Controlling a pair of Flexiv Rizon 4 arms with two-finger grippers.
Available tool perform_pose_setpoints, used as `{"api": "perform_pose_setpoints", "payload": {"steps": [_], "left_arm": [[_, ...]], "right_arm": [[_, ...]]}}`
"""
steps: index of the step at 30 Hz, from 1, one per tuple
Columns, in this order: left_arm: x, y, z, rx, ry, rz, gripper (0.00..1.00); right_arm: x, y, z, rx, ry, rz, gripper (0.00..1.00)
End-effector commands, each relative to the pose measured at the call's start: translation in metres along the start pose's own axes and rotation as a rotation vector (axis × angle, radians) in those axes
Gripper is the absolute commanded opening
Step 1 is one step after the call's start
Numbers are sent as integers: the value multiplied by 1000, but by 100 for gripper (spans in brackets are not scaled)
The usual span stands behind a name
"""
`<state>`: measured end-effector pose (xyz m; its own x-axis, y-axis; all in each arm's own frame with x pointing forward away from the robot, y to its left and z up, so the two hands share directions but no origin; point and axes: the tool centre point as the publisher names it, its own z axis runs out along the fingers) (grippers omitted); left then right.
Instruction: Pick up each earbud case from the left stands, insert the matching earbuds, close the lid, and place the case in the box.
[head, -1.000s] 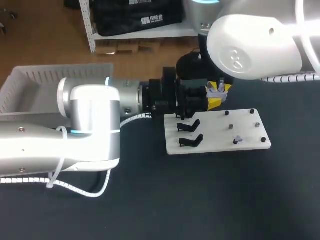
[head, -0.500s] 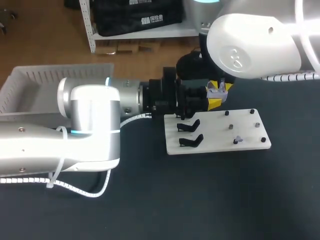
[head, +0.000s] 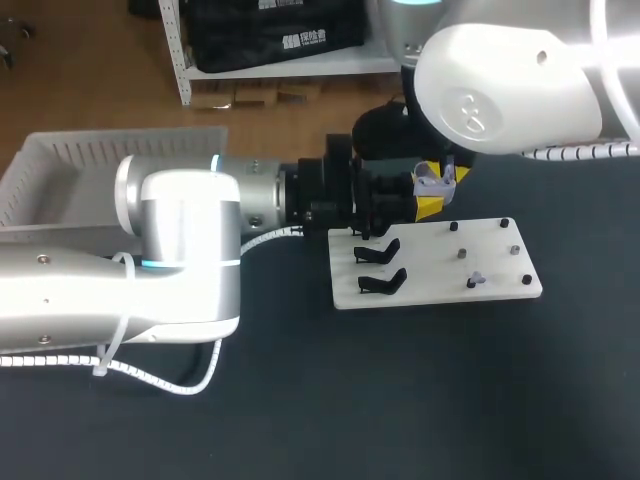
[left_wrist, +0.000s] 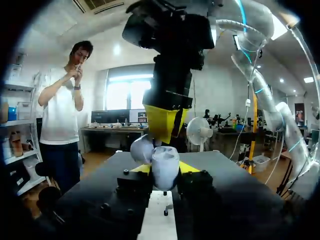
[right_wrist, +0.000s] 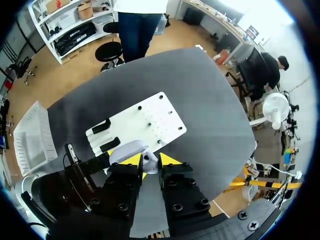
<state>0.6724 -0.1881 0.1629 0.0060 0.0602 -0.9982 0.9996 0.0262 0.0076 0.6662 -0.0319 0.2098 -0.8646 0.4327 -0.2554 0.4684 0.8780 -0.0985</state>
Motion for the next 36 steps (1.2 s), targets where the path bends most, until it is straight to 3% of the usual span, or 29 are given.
{"api": "perform_pose_setpoints", "payload": {"steps": [1,36], "left_arm": [[1,-1,0,-6,-7,4,0],[1,-1,0,-6,-7,4,0]], "right_arm": [[3,-2,-2,-1,-1,5,0],[9,3,2,-6,17,5,0]]}}
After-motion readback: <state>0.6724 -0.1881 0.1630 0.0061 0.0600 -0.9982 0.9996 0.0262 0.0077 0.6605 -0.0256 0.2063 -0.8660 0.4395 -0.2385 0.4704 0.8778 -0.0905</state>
